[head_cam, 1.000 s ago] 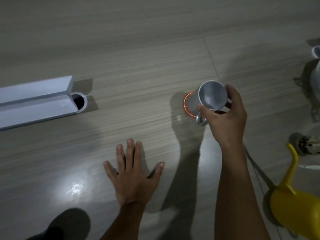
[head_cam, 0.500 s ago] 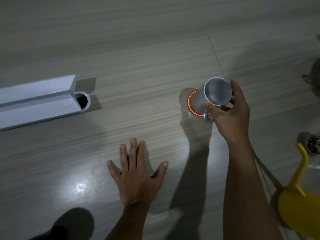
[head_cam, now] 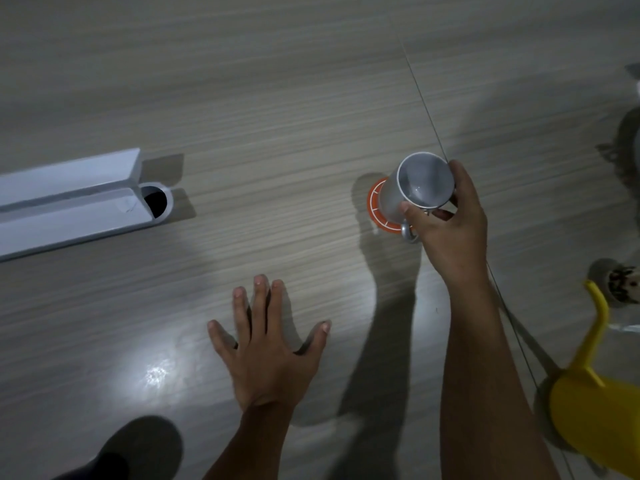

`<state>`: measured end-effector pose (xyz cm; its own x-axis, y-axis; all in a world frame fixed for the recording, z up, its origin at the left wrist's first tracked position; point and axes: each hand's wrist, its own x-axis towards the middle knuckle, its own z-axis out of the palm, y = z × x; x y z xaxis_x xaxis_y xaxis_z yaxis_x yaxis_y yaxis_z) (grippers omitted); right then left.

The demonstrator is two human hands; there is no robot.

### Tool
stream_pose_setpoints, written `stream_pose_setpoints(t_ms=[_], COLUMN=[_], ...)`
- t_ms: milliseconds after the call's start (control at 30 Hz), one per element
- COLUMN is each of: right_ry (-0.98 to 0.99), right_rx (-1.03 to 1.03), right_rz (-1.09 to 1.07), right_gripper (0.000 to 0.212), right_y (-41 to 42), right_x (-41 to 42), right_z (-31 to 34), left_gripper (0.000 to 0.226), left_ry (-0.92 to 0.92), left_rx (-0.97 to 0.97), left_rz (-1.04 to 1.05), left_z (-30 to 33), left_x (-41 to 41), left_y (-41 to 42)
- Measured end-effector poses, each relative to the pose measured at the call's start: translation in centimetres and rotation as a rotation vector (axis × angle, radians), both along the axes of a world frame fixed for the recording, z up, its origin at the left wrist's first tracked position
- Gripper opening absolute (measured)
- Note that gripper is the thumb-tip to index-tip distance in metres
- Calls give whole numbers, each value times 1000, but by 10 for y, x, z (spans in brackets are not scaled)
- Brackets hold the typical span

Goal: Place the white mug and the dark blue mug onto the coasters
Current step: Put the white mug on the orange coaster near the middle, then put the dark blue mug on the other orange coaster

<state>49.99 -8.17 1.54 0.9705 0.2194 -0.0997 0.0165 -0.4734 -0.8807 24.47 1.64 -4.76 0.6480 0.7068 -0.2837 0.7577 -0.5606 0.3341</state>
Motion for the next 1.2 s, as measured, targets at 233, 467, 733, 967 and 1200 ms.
stream_pose_setpoints(t_ms=[233,467,733,967,1200], right_ry=[21,147,67,-98,-164], right_rx=[1,-41,-384,-623,-789], right_rz=[-114,-133,297,594,743], right_gripper=[93,63,63,69,74], right_y=[-19,-58,-88,-90,-67], right_x=[-50,-151,-269,-359,-403], right_z=[-2,0,-28,-42,-39], left_gripper=[93,92,74,61,20], left_ry=[8,28,-49,-171,-539], left_rx=[2,37,6,-94,-278], left_rz=[-20,-78,-332,-351,173], left_z=[0,8,13,15,45], left_x=[0,-6,-119,-257,-329], left_y=[1,1,-14,-43,-18])
